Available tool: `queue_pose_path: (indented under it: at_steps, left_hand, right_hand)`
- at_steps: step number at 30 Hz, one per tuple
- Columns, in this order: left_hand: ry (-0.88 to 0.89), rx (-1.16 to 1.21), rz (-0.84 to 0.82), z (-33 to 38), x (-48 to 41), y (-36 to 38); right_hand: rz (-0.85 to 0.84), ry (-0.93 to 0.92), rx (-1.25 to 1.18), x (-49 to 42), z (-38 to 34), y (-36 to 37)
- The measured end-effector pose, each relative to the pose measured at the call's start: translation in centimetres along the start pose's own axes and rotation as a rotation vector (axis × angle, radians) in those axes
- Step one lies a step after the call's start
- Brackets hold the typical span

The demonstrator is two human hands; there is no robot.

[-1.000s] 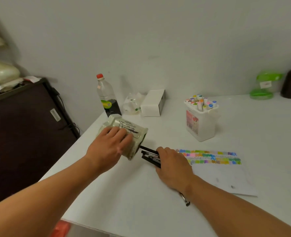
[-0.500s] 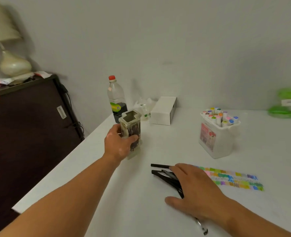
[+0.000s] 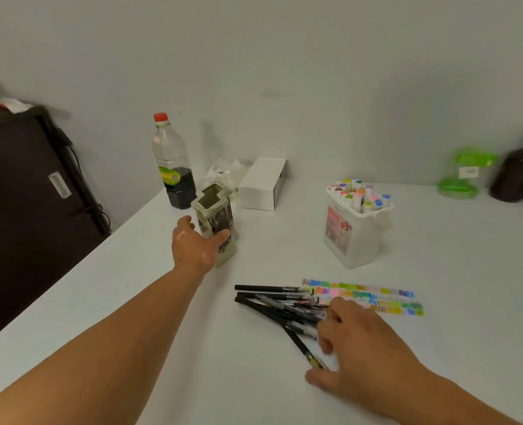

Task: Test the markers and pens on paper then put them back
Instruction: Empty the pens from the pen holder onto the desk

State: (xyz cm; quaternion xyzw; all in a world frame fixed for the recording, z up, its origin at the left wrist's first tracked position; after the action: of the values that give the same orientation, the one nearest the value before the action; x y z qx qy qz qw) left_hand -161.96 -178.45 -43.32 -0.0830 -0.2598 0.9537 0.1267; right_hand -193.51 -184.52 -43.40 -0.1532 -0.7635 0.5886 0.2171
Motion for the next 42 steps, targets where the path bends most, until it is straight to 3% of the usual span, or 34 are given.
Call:
queue_pose_path:
  at_steps: [2, 4, 6, 8, 10, 13, 27, 30, 33, 38, 42]
  left_hand:
    - [-0.037, -0.051, 0.099, 0.2, 2.7, -0.8]
    - [0.250, -0.068, 0.120, 0.6, 6.8, -1.3]
    - [0.685, -0.212, -0.067, 1.3, 11.7, -0.5]
    - [0.929, -0.520, -0.335, 0.8, 14.6, 1.7]
    - [0.932, -0.799, -0.516, -0.1, 15.4, 3.7]
    - [0.862, -0.906, -0.603, -1.4, 14.4, 5.4]
    - [0.726, -0.958, -0.570, 2.0, 6.9, 11.7]
    - [0.721, -0.844, -0.573, 4.0, 6.8, 12.0]
    - [0.590, -0.453, -0.608, 7.9, 7.7, 13.5]
    - [0.451, 0.105, -0.619, 11.5, 9.9, 17.7]
    - [0.376, 0.338, -0.608, 12.0, 10.3, 19.7]
  right_hand:
    - [0.052, -0.023, -0.003, -0.4, 0.4, -0.1]
    - [0.095, -0.041, -0.019, -1.2, 0.9, -0.3]
    - [0.123, -0.050, -0.070, -2.0, 1.3, -0.4]
    - [0.167, -0.046, -0.131, -2.2, 1.9, -0.4]
    - [0.186, -0.007, -0.172, -1.6, 3.2, -0.2]
    - [0.135, 0.042, -0.174, 0.5, 5.7, 0.8]
    - [0.177, 0.122, -0.169, 5.5, 13.4, -0.2]
    - [0.235, 0.161, -0.224, 4.3, 14.5, -1.1]
    - [0.329, 0.181, -0.290, 2.3, 15.6, -2.0]
    - [0.323, 0.233, -0.281, 0.1, 16.9, -2.1]
    - [0.364, 0.241, -0.311, -0.1, 17.4, -2.3]
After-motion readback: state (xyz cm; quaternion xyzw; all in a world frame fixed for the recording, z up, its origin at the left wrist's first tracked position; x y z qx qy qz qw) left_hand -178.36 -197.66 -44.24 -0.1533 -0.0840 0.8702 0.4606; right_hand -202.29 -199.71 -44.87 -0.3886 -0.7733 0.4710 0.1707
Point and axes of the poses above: each hand's wrist, its own x-axis away from the middle knuckle, its own y-axis out of the palm, z = x × y, the point moved 4 cm from there along -x, towards the middle knuckle, and after that the axes turned 4 degrees about -x, right-handed, at the moved point
